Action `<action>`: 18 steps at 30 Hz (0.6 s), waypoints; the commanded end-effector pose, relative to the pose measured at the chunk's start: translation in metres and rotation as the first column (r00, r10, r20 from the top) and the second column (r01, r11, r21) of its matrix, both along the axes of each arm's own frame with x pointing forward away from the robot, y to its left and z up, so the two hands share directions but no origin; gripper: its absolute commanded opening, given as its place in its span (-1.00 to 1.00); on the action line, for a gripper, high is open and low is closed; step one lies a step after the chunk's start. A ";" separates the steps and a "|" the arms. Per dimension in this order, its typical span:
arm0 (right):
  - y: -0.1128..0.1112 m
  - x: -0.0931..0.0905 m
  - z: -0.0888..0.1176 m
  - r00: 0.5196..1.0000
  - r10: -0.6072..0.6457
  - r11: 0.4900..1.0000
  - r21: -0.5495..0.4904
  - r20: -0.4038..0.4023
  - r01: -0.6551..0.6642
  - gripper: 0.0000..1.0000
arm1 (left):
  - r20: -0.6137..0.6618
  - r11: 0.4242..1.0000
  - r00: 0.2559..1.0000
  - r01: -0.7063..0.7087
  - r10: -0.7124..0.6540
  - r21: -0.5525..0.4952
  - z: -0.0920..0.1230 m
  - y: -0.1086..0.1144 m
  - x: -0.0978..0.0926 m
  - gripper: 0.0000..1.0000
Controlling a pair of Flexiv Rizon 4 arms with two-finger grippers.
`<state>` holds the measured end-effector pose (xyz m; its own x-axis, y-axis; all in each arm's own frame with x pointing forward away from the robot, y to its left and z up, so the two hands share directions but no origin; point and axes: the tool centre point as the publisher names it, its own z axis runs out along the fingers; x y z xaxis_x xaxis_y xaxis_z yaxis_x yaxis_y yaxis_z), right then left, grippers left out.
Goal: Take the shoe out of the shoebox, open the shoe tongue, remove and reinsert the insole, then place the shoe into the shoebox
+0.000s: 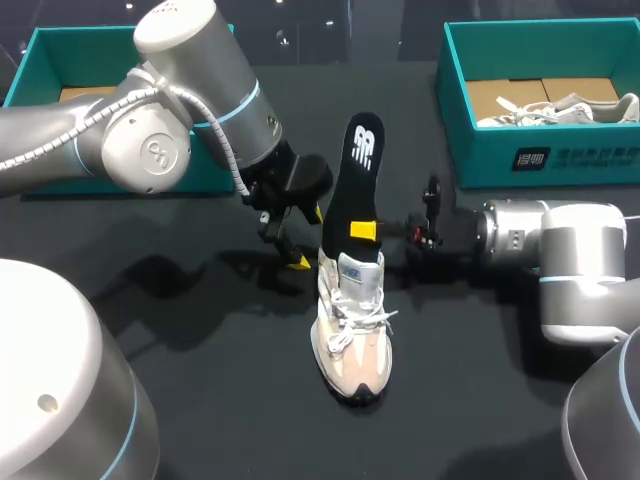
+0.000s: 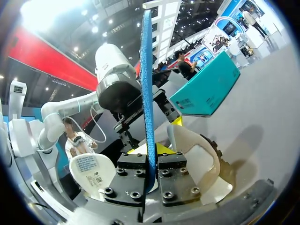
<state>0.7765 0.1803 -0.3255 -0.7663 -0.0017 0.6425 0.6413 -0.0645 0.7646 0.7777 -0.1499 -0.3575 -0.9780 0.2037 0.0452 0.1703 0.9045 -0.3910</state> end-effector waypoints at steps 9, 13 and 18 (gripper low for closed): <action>0.002 -0.019 -0.021 0.999 0.024 0.999 -0.036 -0.048 -0.026 -1.00 | 0.001 1.000 1.000 0.001 -0.001 0.001 0.001 0.001 -0.001 1.00; 0.002 -0.026 -0.028 0.997 0.029 0.998 -0.050 -0.067 -0.033 -1.00 | 0.001 1.000 1.000 0.001 -0.001 0.001 0.001 0.001 -0.001 1.00; 0.001 -0.034 -0.036 0.995 0.029 0.998 -0.047 -0.093 -0.034 -1.00 | 0.001 1.000 1.000 0.001 -0.001 0.001 0.001 0.001 -0.001 1.00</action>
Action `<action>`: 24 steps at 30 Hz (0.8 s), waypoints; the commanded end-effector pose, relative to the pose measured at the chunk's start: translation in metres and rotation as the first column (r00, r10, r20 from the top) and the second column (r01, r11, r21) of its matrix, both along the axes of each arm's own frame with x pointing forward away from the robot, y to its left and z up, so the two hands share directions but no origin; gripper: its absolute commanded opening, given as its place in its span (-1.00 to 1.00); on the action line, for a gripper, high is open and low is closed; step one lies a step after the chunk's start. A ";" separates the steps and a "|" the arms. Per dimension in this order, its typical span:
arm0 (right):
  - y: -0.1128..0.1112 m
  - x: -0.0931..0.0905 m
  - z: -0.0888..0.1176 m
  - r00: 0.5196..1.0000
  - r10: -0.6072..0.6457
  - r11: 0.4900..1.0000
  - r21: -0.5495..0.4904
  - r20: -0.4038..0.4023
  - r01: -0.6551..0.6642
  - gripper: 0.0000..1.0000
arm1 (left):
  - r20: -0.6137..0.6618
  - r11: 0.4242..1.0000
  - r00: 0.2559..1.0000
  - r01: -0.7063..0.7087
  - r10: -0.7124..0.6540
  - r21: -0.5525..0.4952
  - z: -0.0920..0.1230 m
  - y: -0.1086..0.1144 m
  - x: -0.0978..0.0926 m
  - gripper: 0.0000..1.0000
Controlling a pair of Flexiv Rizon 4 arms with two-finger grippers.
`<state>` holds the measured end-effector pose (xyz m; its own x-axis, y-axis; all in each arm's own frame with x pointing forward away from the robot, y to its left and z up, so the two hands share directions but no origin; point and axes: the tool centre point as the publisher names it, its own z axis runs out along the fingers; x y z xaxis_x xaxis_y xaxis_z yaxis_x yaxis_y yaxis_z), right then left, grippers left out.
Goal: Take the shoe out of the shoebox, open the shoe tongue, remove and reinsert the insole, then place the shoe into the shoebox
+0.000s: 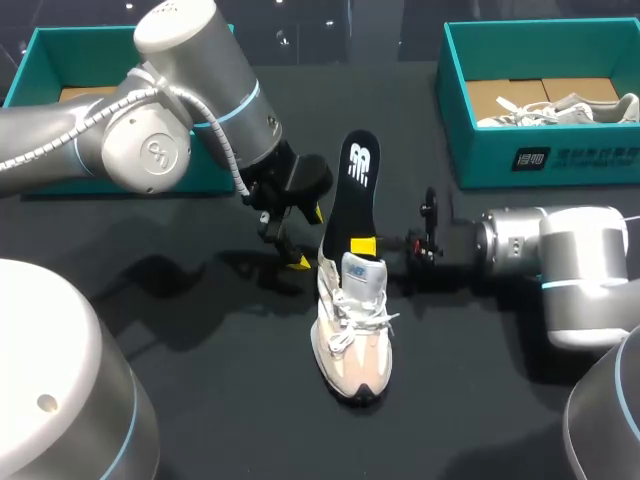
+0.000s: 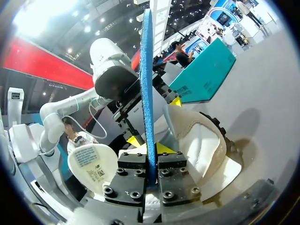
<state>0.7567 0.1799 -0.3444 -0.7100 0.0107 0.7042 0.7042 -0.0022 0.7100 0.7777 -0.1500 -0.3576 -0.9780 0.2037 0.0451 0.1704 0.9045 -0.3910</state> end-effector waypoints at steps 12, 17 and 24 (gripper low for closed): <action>0.006 -0.015 -0.004 0.999 0.028 1.000 -0.002 0.019 -0.028 -0.85 | 0.001 1.000 1.000 0.001 -0.001 0.001 0.001 0.001 -0.001 1.00; 0.010 -0.010 0.001 0.998 0.049 0.999 -0.007 0.038 -0.049 -0.69 | 0.001 1.000 1.000 0.001 -0.001 0.001 0.001 0.001 -0.001 1.00; 0.012 -0.007 0.008 0.996 0.068 0.998 -0.017 0.059 -0.067 -0.43 | 0.001 1.000 1.000 0.001 -0.001 0.001 0.001 0.001 -0.001 1.00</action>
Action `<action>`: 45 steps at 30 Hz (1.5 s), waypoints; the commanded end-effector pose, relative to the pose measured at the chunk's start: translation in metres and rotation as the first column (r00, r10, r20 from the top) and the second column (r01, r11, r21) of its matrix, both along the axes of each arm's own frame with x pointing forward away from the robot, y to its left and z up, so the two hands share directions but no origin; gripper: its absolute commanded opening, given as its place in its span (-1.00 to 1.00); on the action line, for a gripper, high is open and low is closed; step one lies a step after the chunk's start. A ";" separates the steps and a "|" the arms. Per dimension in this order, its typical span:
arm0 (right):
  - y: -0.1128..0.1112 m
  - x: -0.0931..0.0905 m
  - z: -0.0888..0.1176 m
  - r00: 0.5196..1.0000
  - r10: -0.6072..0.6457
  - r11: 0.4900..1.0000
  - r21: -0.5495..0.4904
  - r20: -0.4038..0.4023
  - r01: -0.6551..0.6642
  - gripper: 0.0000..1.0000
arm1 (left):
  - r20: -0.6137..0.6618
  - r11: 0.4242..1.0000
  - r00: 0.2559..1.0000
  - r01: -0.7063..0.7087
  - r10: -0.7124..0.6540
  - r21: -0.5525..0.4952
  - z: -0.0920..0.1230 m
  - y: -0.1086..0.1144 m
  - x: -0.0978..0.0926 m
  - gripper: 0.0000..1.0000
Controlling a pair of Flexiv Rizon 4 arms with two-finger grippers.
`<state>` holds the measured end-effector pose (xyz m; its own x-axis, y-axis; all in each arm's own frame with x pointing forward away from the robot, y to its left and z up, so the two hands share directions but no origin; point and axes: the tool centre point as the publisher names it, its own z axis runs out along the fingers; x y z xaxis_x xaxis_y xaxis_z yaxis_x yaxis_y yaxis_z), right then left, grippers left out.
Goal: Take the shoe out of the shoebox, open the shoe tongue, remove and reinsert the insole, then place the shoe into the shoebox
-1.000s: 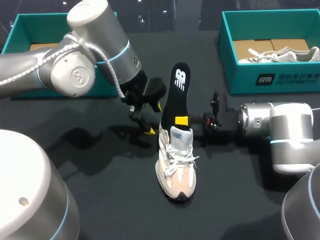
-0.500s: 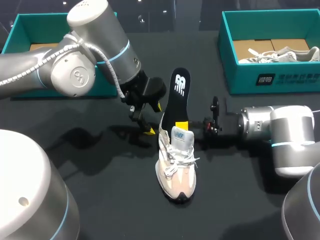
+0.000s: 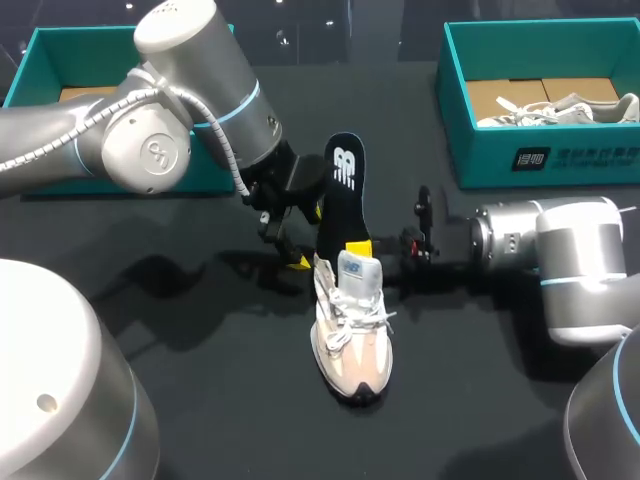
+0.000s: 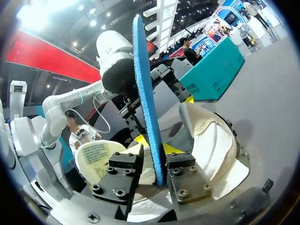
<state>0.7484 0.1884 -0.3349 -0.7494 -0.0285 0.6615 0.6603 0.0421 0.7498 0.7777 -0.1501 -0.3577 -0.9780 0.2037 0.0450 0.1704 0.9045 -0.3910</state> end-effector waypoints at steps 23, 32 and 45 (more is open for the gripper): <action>0.002 0.009 0.007 1.000 -0.009 0.997 -0.076 0.025 0.010 -0.39 | 0.001 1.000 1.000 0.001 -0.001 0.001 0.001 0.001 -0.001 1.00; -0.007 0.008 0.014 0.998 -0.032 0.996 -0.078 0.054 0.036 -0.34 | 0.001 1.000 1.000 0.001 -0.001 0.001 0.001 0.001 -0.001 1.00; 0.000 0.017 0.026 0.995 0.006 0.996 -0.093 0.098 0.004 -0.36 | 0.001 1.000 1.000 0.001 -0.001 0.001 0.001 0.001 -0.001 1.00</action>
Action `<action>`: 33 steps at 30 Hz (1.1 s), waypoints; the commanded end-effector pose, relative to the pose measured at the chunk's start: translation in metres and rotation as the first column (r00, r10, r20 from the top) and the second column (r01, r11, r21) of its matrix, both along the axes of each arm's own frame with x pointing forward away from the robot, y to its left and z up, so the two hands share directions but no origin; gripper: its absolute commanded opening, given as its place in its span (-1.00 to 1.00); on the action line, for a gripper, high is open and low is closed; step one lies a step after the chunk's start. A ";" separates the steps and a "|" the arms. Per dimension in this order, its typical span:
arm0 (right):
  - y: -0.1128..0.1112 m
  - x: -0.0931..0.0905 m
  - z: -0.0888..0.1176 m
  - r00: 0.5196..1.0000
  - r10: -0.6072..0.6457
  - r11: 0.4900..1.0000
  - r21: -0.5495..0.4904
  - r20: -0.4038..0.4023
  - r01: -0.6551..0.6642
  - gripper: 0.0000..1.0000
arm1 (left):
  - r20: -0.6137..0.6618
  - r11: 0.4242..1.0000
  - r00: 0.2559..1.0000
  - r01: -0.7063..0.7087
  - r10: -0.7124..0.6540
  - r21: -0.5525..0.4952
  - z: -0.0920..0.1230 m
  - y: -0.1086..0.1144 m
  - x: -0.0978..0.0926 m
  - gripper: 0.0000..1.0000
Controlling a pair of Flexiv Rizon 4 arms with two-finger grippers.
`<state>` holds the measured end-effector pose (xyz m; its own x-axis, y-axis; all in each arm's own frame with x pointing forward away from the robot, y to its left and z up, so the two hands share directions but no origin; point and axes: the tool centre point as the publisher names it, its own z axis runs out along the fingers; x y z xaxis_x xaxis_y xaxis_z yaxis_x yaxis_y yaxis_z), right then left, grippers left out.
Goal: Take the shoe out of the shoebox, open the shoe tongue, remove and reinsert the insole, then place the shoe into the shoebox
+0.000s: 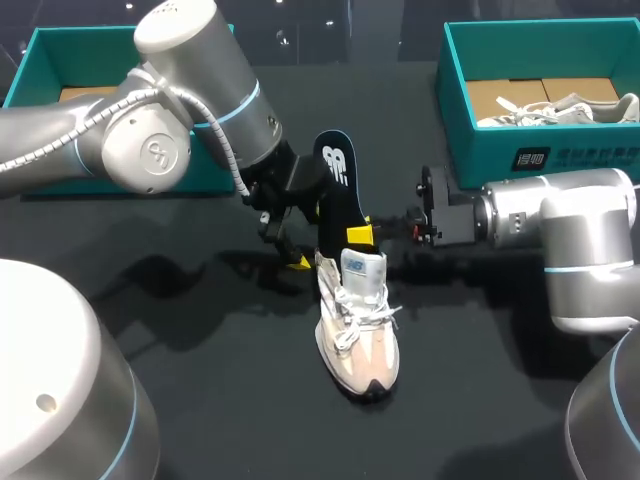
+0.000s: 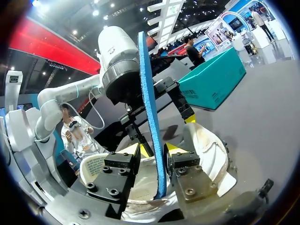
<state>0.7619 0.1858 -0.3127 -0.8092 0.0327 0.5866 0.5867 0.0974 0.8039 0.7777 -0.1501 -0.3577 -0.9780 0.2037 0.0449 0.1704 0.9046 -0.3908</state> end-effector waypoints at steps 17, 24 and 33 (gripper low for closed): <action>0.014 0.023 0.011 0.998 0.066 0.998 -0.020 -0.008 -0.067 -0.42 | 0.001 1.000 1.000 0.001 -0.001 0.001 0.001 0.001 -0.001 1.00; 0.020 0.030 0.006 0.996 0.042 0.998 -0.048 -0.077 -0.045 -0.88 | 0.001 1.000 1.000 0.001 -0.001 0.001 0.001 0.001 -0.001 1.00; 0.012 0.027 -0.017 0.976 -0.020 0.998 -0.066 -0.215 0.006 -1.00 | 0.001 1.000 1.000 0.001 -0.001 0.001 0.001 0.001 -0.001 1.00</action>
<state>0.7947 0.1994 -0.3203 -0.6704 0.0868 0.7369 0.7402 0.1486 0.6558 0.7777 -0.1501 -0.3577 -0.9780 0.2036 0.0449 0.1704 0.9046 -0.3907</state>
